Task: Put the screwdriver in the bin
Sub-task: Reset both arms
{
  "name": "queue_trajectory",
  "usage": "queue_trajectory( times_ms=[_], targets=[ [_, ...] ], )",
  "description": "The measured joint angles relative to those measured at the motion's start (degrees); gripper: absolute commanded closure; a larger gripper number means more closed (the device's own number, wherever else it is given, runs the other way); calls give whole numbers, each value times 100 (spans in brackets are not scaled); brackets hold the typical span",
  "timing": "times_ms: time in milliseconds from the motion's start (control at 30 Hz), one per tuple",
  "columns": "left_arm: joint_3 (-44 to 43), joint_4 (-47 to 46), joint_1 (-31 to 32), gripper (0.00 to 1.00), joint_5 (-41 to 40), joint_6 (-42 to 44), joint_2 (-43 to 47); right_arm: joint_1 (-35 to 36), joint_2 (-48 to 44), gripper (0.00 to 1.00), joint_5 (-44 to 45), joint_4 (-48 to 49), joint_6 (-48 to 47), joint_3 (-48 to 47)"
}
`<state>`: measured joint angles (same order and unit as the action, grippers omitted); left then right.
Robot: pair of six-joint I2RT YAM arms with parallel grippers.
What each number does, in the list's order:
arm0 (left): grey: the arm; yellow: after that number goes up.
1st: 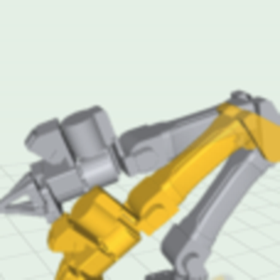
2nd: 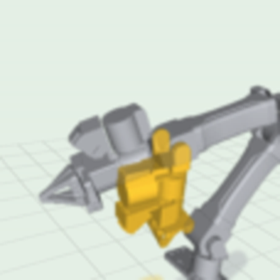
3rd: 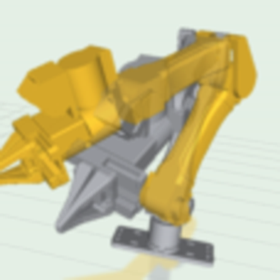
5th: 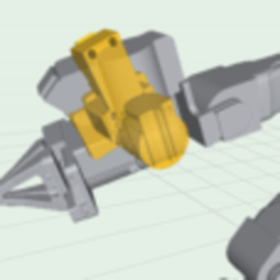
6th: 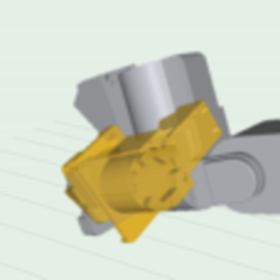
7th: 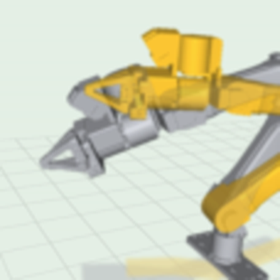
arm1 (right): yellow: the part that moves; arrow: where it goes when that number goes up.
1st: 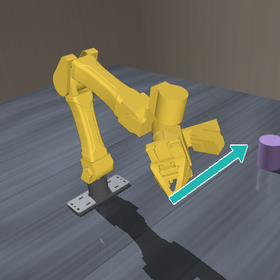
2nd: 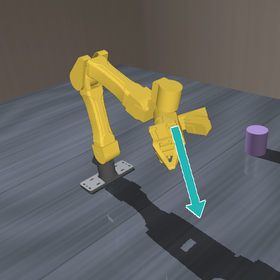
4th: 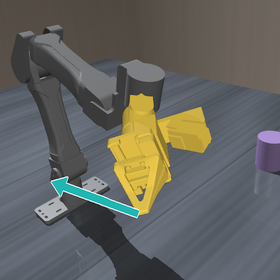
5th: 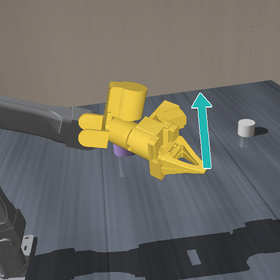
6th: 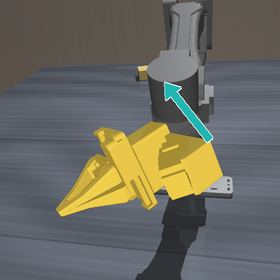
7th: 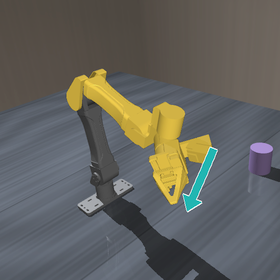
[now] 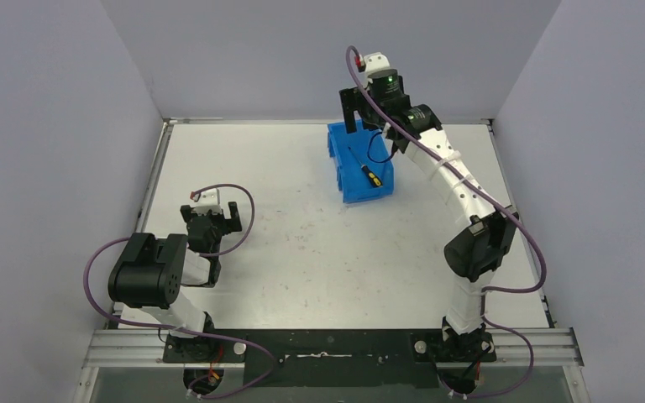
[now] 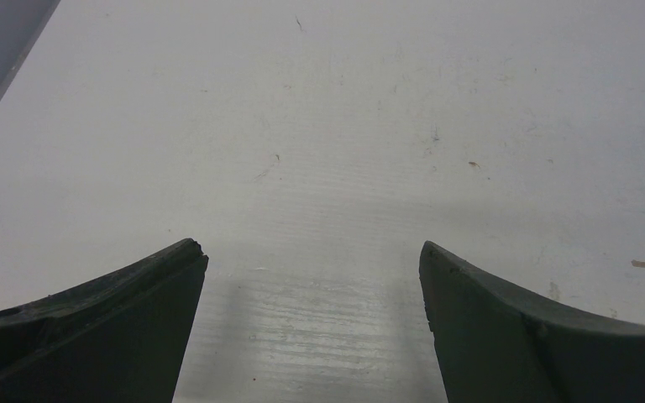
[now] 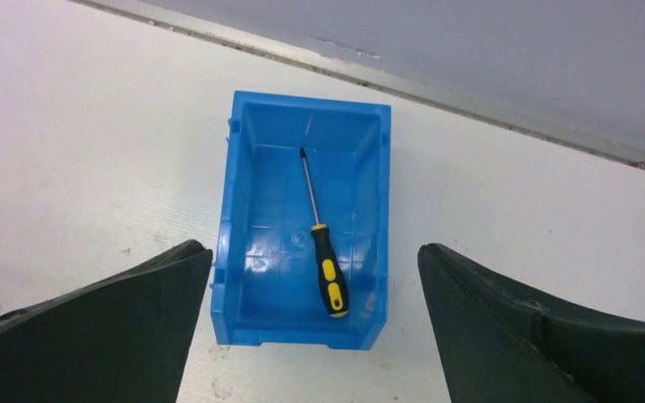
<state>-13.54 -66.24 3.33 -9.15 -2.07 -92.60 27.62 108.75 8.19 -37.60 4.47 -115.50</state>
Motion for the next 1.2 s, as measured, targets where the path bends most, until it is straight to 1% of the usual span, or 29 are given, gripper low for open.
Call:
queue_trajectory(
  times_ms=[167,400,467,733,1000,1100,1200],
  targets=[
    [-2,0,0,3,0,0,0,20,-20,0,61,-299,-153,-634],
    [0,0,0,3,0,0,0,-157,-258,0,90,-455,-280,-719],
    [0,0,0,3,0,0,0,-400,-321,0,-39,-505,-282,-719],
    [0,0,0,3,0,0,0,-1816,-612,0,-450,-590,-297,-422],
    [0,0,0,3,0,0,0,-2999,-656,0,-1143,-664,-286,11],
    [0,0,0,3,0,0,0,-3307,-656,0,-1224,-684,-286,17],
    [0,0,-2,3,0,0,0,-3353,-656,0,-1263,-684,-278,26]
  ],
)
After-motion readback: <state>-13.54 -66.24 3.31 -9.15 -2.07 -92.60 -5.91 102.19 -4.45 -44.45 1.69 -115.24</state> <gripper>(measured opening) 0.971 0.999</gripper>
